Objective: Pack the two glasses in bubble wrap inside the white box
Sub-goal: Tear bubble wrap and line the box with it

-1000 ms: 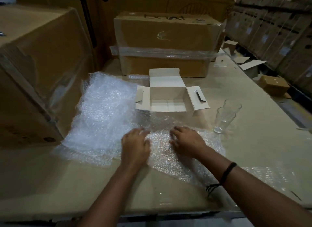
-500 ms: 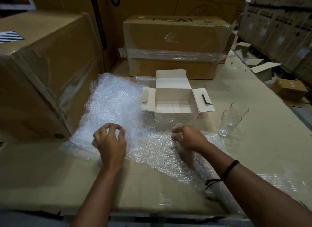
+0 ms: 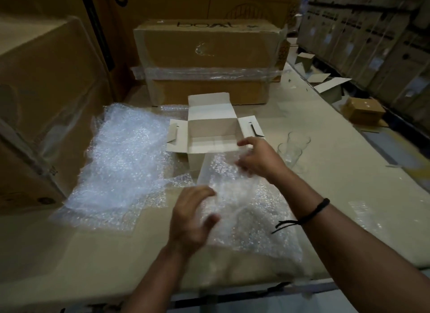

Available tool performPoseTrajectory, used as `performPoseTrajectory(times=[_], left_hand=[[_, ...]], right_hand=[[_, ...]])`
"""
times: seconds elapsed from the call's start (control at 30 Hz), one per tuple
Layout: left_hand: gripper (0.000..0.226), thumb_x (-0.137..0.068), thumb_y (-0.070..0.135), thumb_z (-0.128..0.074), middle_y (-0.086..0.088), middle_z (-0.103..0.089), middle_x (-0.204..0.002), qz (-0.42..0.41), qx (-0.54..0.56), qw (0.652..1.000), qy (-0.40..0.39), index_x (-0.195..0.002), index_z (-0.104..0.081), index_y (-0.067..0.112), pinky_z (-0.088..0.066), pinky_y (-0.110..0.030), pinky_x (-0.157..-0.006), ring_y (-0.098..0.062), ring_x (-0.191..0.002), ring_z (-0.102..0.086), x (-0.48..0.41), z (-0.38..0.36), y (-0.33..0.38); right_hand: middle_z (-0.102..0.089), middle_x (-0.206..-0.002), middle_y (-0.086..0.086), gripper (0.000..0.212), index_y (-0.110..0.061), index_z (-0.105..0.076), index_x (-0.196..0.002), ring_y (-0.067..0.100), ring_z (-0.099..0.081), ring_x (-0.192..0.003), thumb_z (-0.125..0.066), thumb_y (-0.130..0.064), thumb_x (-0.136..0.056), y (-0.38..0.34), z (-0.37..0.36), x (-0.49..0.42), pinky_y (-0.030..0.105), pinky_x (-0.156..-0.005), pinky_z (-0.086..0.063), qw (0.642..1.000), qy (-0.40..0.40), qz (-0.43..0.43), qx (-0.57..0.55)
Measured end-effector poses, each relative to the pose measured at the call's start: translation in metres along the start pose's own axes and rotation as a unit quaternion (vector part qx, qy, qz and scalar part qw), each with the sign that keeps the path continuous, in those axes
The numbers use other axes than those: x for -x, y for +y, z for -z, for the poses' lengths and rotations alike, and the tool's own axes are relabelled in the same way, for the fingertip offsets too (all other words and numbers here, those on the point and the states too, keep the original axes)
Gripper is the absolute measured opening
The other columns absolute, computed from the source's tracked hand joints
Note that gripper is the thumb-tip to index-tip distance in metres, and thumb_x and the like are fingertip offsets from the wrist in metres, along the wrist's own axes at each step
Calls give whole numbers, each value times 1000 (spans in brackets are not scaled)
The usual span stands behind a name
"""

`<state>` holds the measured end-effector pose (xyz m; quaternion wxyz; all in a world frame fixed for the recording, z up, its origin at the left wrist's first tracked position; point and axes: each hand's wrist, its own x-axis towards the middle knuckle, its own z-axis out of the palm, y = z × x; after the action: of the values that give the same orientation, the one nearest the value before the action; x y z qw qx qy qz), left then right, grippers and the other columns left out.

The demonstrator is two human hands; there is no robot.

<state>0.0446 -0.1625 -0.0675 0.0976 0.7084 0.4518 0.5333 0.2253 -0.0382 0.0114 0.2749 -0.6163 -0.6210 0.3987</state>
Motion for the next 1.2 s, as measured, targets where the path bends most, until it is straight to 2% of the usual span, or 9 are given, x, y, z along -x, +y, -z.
performPoseTrajectory(times=[0.13, 0.23, 0.37, 0.57, 0.73, 0.83, 0.93, 1.07, 1.2], left_hand=[[44, -94, 59, -39, 10, -67, -110, 119, 37, 992, 1, -102, -69, 26, -42, -36, -97, -12, -111, -57, -12, -1, -16], [54, -81, 65, -38, 8, -62, -125, 199, -80, 966, -144, -113, -68, 34, -32, -43, -106, -19, -121, -48, -14, -17, -26], [56, -85, 68, -46, 11, -32, -154, 212, -235, 891, -327, -134, -51, 41, -9, -39, -110, -16, -142, -18, -6, -34, -19], [52, -88, 57, -56, 13, -26, -157, 236, -224, 891, -316, -137, -47, 42, -5, -38, -110, -15, -144, -12, -6, -28, -17], [67, -83, 54, -65, 6, -32, -153, 271, -257, 897, -236, -143, -40, 37, -14, -41, -109, -20, -140, -21, -10, -11, -26], [69, -79, 76, -50, -1, -46, -139, 327, -340, 858, -202, -130, -53, 30, -26, -44, -102, -27, -128, -37, -14, 2, -23], [61, -74, 85, -45, 2, -58, -113, 341, -404, 806, -267, -101, -62, 32, -29, -44, -95, -26, -113, -48, -13, 7, -19], [21, -84, 46, -68, 13, -65, -83, 348, -235, 879, -226, -80, -59, 27, -44, -39, -90, -15, -87, -62, -10, 12, -25], [16, -87, 18, -71, 11, -65, -78, 316, -99, 936, -116, -76, -61, 24, -50, -27, -69, -6, -75, -61, -20, 24, -23]], right_hand=[[-72, -82, 8, 40, -16, -61, -117, 19, -69, -59, -75, -6, -81, 44, 30, 7, 24, -44, -48, 991, 17, -32, 130], [-72, -94, 8, 45, -15, -61, -122, 22, -69, -76, -76, -11, -80, 69, 41, 9, 35, -67, -58, 973, 38, -53, 222], [-62, -126, 10, 64, -18, -45, -138, 28, -58, -111, -76, -29, -83, 74, 35, 26, 37, -86, -49, 942, 81, 15, 325], [-66, -124, 1, 39, -22, -62, -125, 25, -59, -106, -67, -34, -89, 69, 7, 53, 36, -85, -49, 878, 104, 148, 444], [-68, -109, 3, 26, -20, -70, -105, 23, -62, -92, -65, -39, -88, 85, -3, 47, 36, -78, -53, 859, -7, 97, 502], [-71, -103, 1, 28, -18, -71, -101, 23, -64, -90, -63, -42, -90, 79, -2, 40, 36, -77, -55, 867, 15, 101, 488], [-69, -105, 2, 26, -17, -70, -105, 23, -64, -92, -63, -38, -91, 65, -3, 35, 39, -77, -56, 889, 46, 110, 443], [-63, -124, 2, 37, -18, -63, -124, 21, -61, -106, -67, -31, -90, 46, -10, 25, 38, -86, -53, 920, 42, 112, 373], [-50, -141, 5, 74, -18, -41, -145, 21, -50, -125, -78, -27, -81, 26, -13, 4, 37, -103, -44, 974, 21, 101, 203]])
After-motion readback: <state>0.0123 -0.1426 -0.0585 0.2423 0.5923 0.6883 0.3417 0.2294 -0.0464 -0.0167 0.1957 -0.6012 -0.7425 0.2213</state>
